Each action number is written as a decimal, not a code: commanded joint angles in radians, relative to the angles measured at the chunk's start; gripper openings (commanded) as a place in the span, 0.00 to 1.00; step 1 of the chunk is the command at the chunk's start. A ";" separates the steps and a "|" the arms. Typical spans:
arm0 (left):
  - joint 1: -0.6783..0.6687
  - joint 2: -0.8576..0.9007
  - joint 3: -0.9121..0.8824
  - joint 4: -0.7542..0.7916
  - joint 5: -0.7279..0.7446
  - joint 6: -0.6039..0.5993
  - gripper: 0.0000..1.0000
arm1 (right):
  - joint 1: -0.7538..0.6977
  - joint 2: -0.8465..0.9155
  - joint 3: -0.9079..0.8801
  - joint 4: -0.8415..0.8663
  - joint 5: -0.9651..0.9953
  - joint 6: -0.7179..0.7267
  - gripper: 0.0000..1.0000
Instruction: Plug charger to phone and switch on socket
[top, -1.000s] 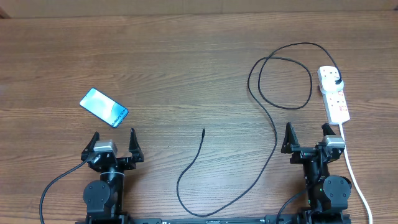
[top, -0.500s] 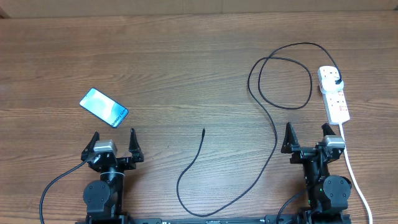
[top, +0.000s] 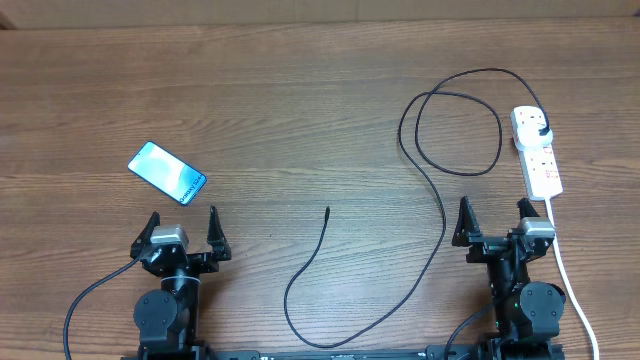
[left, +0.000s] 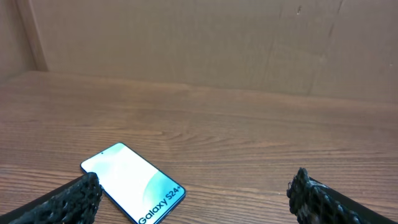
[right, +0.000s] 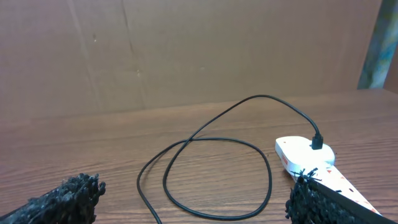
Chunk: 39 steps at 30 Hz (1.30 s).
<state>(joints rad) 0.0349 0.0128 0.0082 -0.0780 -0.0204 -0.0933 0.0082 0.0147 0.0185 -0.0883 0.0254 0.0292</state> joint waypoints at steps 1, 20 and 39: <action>0.006 -0.008 -0.003 0.003 -0.012 0.026 1.00 | 0.006 -0.012 -0.011 0.005 -0.004 -0.004 1.00; 0.006 -0.008 0.121 -0.078 -0.005 0.019 0.99 | 0.006 -0.012 -0.011 0.005 -0.004 -0.004 1.00; 0.006 0.074 0.446 -0.368 -0.013 0.019 1.00 | 0.006 -0.012 -0.011 0.005 -0.004 -0.004 1.00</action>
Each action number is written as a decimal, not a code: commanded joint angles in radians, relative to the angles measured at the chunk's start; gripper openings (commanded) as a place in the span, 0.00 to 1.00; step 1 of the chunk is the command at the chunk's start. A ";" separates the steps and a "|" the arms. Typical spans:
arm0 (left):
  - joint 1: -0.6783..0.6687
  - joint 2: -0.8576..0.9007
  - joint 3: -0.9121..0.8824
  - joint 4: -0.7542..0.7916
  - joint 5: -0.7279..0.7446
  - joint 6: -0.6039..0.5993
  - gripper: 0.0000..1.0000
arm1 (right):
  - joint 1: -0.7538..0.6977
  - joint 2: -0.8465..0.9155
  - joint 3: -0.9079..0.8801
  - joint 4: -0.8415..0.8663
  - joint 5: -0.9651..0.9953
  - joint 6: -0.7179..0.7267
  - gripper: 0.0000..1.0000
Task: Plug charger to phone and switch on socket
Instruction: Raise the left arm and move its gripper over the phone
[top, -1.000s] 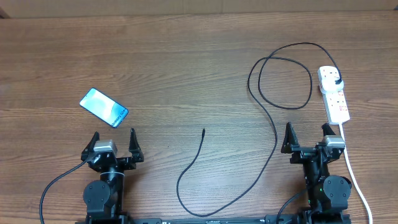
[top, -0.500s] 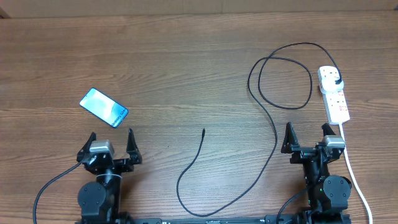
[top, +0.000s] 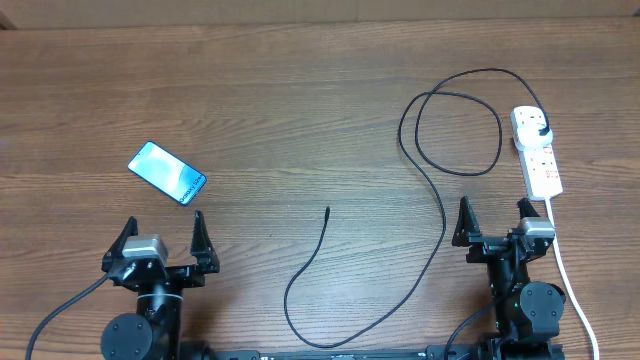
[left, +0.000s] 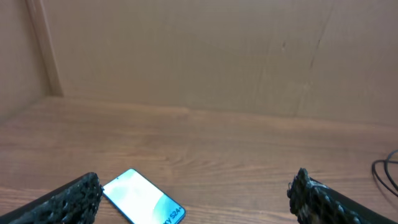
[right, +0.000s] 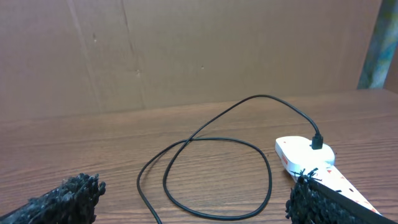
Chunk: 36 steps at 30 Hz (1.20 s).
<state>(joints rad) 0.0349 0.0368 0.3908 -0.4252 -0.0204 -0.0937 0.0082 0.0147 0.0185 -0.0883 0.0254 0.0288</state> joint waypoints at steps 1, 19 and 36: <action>0.006 0.071 0.082 -0.030 -0.013 0.019 1.00 | 0.006 -0.012 -0.011 0.005 -0.004 -0.003 1.00; 0.005 0.632 0.719 -0.377 -0.006 -0.022 1.00 | 0.006 -0.012 -0.011 0.005 -0.004 -0.004 1.00; 0.004 0.970 0.971 -0.629 0.152 0.023 1.00 | 0.006 -0.012 -0.011 0.005 -0.004 -0.003 1.00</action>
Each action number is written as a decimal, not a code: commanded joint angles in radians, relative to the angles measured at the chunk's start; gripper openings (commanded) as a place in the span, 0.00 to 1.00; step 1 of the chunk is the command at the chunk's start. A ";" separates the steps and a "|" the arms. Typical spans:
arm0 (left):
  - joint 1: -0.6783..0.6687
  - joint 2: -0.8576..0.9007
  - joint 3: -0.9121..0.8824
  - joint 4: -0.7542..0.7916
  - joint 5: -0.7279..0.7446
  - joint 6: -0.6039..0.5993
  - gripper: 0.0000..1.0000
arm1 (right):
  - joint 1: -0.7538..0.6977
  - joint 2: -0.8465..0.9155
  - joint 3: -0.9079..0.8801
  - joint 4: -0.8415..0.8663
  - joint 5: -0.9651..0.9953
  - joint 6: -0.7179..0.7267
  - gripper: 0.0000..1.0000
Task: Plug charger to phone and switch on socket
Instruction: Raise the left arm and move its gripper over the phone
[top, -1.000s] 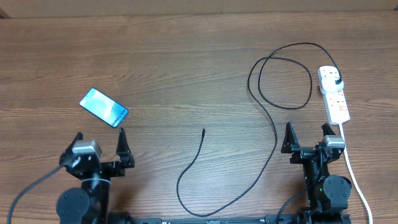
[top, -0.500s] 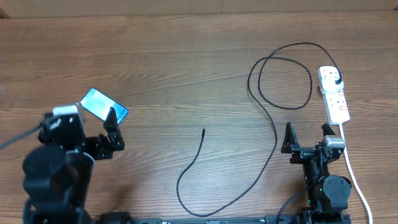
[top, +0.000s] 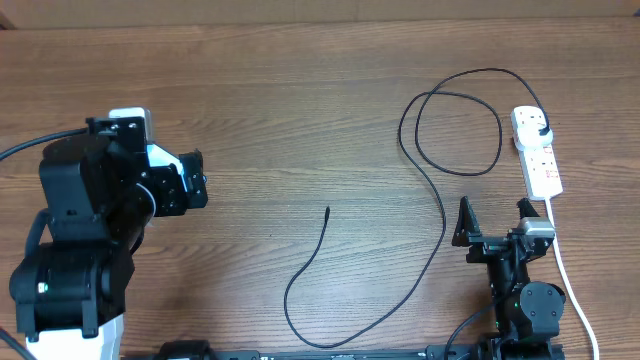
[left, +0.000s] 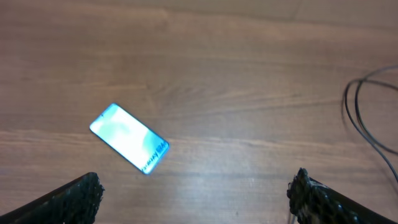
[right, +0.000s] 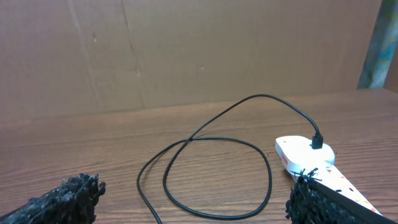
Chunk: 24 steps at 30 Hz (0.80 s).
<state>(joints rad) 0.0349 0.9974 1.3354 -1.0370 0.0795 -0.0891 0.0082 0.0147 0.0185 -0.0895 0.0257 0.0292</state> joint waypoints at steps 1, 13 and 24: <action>0.004 0.021 0.027 -0.035 0.052 -0.018 1.00 | 0.006 -0.012 -0.011 0.006 -0.004 -0.004 1.00; 0.004 0.112 0.027 -0.138 0.051 -0.171 0.99 | 0.006 -0.012 -0.011 0.006 -0.004 -0.004 1.00; 0.004 0.261 0.105 -0.216 -0.085 -0.425 1.00 | 0.006 -0.012 -0.011 0.006 -0.004 -0.004 1.00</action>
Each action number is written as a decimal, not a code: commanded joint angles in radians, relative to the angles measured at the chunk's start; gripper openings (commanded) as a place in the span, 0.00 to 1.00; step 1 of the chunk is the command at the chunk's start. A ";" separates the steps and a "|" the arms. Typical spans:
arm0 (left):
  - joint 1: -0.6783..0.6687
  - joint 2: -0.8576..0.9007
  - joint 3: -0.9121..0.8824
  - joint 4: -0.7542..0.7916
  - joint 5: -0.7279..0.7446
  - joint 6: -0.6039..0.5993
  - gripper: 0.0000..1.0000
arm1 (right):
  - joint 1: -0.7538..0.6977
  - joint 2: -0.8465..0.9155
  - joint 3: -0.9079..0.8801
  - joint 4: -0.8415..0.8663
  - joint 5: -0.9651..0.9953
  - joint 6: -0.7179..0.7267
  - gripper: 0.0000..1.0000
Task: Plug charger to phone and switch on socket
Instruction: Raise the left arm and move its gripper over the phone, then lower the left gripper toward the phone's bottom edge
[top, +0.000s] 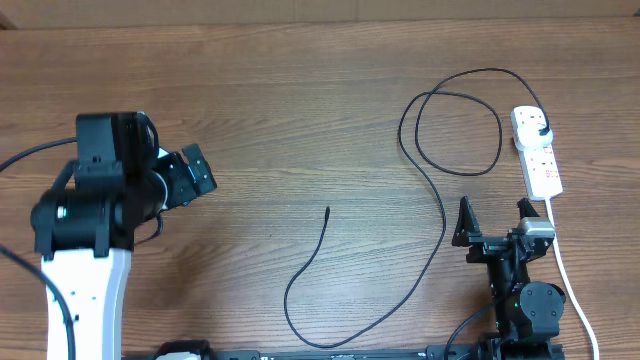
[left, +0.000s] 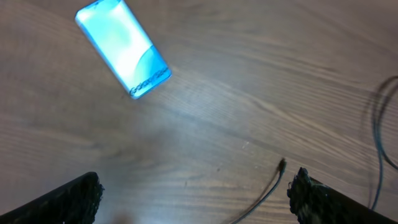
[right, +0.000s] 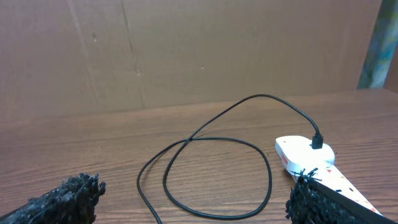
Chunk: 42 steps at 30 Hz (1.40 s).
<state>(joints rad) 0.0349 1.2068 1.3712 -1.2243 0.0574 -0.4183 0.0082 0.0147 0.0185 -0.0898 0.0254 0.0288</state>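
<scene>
The phone (left: 122, 48), its screen lit blue, lies flat on the wooden table at the upper left of the left wrist view; the overhead view hides it under my raised left arm. My left gripper (left: 193, 202) hangs open above the table, looking down, with the phone beyond its fingers. The black cable's free plug (left: 282, 164) lies near its right finger (left: 314, 198). The cable (top: 440, 215) loops back to the white power strip (top: 537, 150). My right gripper (right: 193, 199) rests open and empty near the front edge.
A cardboard wall (right: 186, 50) closes off the back of the table. The power strip's white lead (top: 572, 290) runs down past the right arm. The cable's loop (right: 211, 168) lies just ahead of the right gripper.
My left gripper has shifted above the table: the phone now sits larger in the upper left of its view, and the cable's plug has come into view. The right arm is unchanged.
Both arms first rested open at the front edge, the phone just ahead of the left gripper. The left arm then sat a little further left. Then it was raised and looking down on the phone, and now it hovers between phone and plug.
</scene>
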 joint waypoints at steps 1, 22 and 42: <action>0.004 0.077 0.095 -0.053 -0.084 -0.110 1.00 | 0.006 -0.012 -0.011 0.006 -0.004 -0.004 1.00; 0.061 0.560 0.537 -0.349 -0.109 -0.261 0.99 | 0.006 -0.012 -0.011 0.006 -0.004 -0.004 1.00; 0.063 0.673 0.535 -0.339 -0.116 -0.255 1.00 | 0.006 -0.012 -0.011 0.006 -0.004 -0.003 1.00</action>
<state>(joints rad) 0.0982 1.8725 1.8885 -1.5696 -0.0532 -0.6628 0.0082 0.0147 0.0185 -0.0891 0.0254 0.0292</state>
